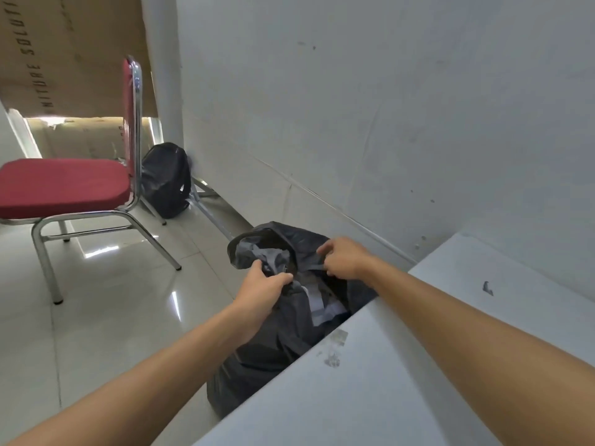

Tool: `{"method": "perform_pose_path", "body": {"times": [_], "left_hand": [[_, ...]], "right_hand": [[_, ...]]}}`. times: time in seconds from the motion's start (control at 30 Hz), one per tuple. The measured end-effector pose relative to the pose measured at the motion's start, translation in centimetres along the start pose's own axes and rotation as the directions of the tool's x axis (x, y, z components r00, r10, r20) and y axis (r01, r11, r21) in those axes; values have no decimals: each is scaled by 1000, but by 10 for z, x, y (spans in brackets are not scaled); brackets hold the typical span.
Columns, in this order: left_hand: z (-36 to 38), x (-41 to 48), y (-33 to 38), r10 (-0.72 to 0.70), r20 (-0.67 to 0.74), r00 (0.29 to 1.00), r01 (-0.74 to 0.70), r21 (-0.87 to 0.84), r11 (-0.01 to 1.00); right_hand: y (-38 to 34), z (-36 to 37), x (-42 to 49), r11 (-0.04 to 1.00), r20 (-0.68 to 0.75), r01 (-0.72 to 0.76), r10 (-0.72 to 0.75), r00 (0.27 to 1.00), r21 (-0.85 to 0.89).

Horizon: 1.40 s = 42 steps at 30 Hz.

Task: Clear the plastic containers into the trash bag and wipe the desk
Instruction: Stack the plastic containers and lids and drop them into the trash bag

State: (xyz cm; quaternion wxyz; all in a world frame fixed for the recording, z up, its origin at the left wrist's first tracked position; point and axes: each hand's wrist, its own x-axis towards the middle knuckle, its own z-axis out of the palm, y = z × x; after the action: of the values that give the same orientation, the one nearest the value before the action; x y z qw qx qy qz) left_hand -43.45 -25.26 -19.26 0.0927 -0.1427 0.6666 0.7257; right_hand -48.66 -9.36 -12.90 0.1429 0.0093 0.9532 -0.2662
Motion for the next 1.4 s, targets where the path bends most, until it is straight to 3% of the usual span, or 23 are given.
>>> {"method": "perform_pose_path", "body": {"times": [0.1,0.2,0.27,0.37,0.5,0.77,1.13,1.4], "left_hand": [[-8,-19,14,-152,148,977,126,171,977],[-6,-58,32,-249,212,945,136,439,888],[-2,-86,46,-222,210,952,83,519,851],[12,-122,68,-37,187,982,-83,594,800],[42,-185,88,154,161,975,-217,525,823],[127,-299,74,165,330,930,-298,408,863],[227,-387,16,52,509,859,-252,332,909],[254,-401,-2,-79,544,835,-120,320,940]], "right_hand": [[6,-27,-37,974,-127,80,-54,990,212],[21,-55,-94,862,-244,146,-27,969,485],[36,-68,-132,767,-296,163,37,954,620],[60,-77,-190,714,-287,140,89,954,686],[90,-83,-269,680,-237,103,107,966,726],[142,-100,-401,719,-261,97,121,958,688],[225,-117,-520,699,-401,57,341,850,713],[288,-105,-529,642,-221,-220,532,817,735]]}}
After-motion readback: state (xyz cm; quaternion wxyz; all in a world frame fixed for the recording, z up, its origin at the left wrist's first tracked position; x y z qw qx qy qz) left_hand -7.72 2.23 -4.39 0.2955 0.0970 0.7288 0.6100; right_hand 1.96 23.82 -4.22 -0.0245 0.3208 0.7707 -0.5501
